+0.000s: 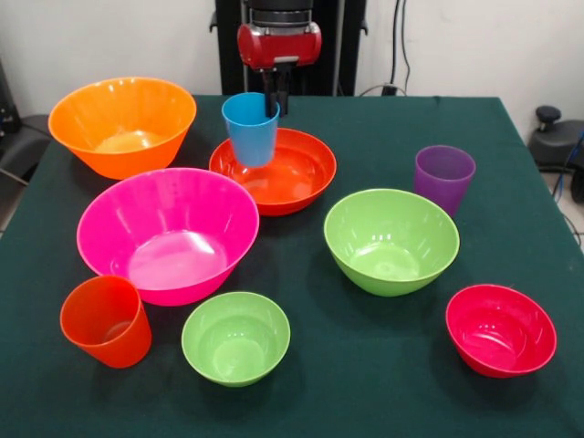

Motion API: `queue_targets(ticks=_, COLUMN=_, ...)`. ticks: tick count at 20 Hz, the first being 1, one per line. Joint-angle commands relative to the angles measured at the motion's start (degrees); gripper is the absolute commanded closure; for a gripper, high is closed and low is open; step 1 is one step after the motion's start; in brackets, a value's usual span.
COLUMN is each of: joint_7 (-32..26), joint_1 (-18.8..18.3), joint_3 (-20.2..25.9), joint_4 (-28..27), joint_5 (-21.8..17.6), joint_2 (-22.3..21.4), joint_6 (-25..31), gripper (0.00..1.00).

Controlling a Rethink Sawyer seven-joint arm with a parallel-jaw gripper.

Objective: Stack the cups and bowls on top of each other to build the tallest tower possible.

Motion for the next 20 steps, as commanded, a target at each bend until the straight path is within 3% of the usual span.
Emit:
queue_targets(ticks=1, joint_7=3.1, joint_1=0.9, joint_3=5.2, joint_4=-0.3, joint_5=1.9, joint_2=0.3, joint_6=1.7, gripper=1.00)
queue_targets(ticks=11, joint_7=2.9, joint_1=1.3, joint_3=5.0, joint_4=-0.8, joint_5=2.4, joint_2=0.8, joint_6=2.3, gripper=1.00)
queue_targets(ticks=20, joint_7=4.4, joint_1=4.2, joint_3=1.5, joint_4=-3.0, joint_5=1.1, joint_2=3.5, joint_6=-0.1, gripper=1.00)
